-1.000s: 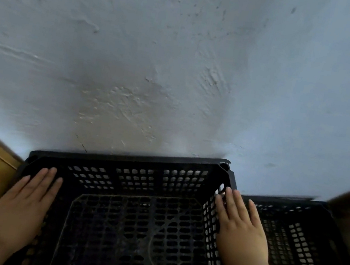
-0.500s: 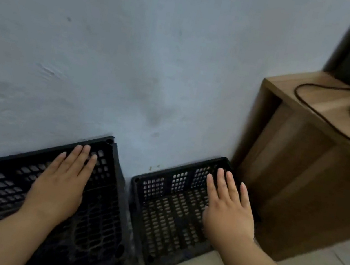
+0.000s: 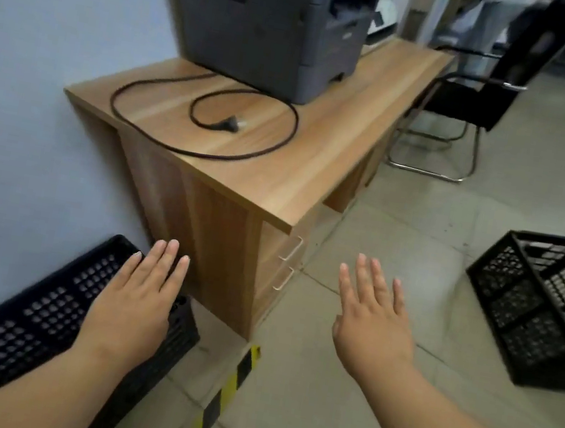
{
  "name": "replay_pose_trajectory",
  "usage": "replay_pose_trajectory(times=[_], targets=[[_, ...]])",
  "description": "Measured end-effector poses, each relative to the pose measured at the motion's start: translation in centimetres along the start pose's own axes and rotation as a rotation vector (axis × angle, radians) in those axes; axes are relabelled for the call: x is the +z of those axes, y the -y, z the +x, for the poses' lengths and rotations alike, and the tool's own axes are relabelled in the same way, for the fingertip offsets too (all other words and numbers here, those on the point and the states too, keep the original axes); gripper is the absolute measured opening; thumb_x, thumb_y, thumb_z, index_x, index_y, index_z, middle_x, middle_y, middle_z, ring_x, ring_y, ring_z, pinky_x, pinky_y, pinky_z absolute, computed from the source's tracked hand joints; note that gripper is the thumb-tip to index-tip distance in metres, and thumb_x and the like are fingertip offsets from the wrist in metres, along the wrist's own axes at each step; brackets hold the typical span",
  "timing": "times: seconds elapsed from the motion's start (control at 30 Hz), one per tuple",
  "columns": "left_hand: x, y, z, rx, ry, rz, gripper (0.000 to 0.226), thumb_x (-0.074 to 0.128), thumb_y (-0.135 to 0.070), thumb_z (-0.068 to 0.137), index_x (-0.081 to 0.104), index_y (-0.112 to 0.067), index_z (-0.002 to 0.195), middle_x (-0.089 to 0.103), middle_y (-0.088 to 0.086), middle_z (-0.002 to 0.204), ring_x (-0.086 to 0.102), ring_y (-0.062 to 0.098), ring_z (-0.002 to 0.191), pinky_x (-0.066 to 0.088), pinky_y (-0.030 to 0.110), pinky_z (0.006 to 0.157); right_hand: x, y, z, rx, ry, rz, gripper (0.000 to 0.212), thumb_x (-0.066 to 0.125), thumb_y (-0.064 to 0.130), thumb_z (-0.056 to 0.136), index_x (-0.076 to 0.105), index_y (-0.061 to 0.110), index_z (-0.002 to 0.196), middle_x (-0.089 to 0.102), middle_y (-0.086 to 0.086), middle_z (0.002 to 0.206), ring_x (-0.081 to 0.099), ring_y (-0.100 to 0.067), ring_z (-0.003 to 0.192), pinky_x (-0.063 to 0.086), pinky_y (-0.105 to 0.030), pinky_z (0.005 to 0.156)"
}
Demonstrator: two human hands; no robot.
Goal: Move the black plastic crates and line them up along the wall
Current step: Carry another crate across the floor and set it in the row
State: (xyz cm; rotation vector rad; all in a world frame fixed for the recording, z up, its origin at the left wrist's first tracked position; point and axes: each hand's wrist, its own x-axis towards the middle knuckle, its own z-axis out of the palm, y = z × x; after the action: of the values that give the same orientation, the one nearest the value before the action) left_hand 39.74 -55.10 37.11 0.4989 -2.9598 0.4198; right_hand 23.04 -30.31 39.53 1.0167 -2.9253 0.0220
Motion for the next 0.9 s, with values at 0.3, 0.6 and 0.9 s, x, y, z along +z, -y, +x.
replay_pose_trajectory(times=[0.3,0.6,0.9], targets=[[-0.7,-22.4,13.6,0.424,-0.135,-0.151,0.083,0.070,-0.016,0.064,0.038,-0.011,0.140,0.025,0.014,0.150,-0.018,0.019,0.143,-0.013,0.035,0.114,1.0,-18.1,-0.4,0.366,0.044,-0.096,0.067,0.025,0.023,0.096,-0.021,0.020,0.145,-0.038,0.001,0.142,-0.031,-0.016,0.138,-0.038,-0.039,0.095],[0.3,-33.3,28.8,0.663,-0.222,-0.189,0.079,0.067,-0.006,0.058,0.047,-0.006,0.134,0.030,0.014,0.146,-0.006,0.021,0.145,-0.002,0.036,0.114,2.9,-32.2,2.4,0.676,0.128,-0.106,0.066,0.024,0.026,0.097,-0.018,0.019,0.147,-0.036,0.000,0.145,-0.027,-0.018,0.141,-0.036,-0.039,0.099],[1.0,-47.1,43.1,0.820,-0.278,-0.167,0.068,0.046,-0.011,0.064,0.050,-0.003,0.132,0.044,0.018,0.142,-0.012,0.018,0.145,-0.006,0.035,0.116,6.1,-45.9,6.3,0.840,0.162,-0.078,0.066,0.023,0.028,0.098,-0.024,0.018,0.143,-0.037,-0.002,0.145,-0.036,-0.016,0.132,-0.038,-0.038,0.096]])
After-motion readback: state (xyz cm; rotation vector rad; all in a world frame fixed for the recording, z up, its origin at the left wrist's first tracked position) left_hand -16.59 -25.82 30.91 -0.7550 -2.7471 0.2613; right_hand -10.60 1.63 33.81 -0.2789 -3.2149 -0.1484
